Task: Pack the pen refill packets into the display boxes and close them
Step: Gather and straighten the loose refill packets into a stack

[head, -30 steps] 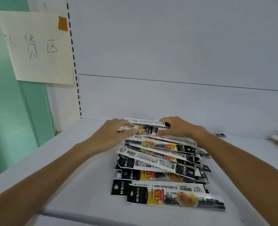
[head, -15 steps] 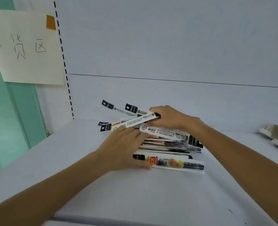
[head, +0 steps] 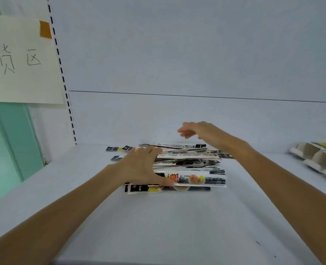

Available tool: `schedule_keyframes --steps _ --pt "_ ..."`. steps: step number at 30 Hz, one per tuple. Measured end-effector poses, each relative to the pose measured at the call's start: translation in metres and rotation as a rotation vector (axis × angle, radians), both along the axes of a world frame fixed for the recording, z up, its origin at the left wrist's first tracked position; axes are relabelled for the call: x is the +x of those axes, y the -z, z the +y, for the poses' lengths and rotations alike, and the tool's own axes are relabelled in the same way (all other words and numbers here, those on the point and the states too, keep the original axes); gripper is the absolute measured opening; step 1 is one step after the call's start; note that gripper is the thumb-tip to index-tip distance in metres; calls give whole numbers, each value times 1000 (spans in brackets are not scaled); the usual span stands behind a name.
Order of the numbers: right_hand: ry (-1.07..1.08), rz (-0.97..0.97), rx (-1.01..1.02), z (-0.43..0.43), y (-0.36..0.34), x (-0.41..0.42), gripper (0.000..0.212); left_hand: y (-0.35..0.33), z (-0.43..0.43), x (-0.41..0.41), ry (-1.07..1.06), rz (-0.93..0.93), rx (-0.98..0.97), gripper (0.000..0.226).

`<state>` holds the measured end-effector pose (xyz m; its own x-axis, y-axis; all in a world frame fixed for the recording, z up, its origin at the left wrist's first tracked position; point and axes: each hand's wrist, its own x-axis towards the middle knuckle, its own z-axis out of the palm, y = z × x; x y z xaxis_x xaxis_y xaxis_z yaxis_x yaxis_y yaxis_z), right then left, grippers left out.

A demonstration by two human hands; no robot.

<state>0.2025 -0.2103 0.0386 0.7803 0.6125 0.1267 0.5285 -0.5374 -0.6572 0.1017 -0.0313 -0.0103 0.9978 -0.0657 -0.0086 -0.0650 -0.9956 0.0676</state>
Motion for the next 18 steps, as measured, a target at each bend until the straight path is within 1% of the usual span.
schedule_keyframes --steps 2,4,6,8,11,13,14,15,16,17,18 --pt "128 51 149 -18 2 8 50 -3 -1 -1 -4 12 12 109" --pt "317 103 263 -33 16 14 50 -5 -1 1 -11 11 -2 110" --pt "526 127 278 -44 33 16 56 -6 0 2 -18 7 -4 112" --pt "620 205 314 -51 45 14 60 -6 0 3 -20 0 4 113" --pt "605 335 468 -45 55 15 55 -8 -8 4 -9 -27 -30 120" --pt "566 368 572 -32 54 14 38 -7 -16 5 8 -66 -68 126" --pt "538 354 560 -25 53 14 25 -7 -18 5 17 -88 -114 127" --pt "517 338 528 -20 53 14 22 -6 -18 4 27 -113 -186 127" --pt "513 344 504 -19 52 13 26 -6 -17 2 42 -139 -269 126" --pt "507 353 499 -21 51 12 26 -5 -14 1 57 -163 -341 123" --pt "497 365 523 -26 51 13 21 -3 -11 0 65 -183 -386 122"
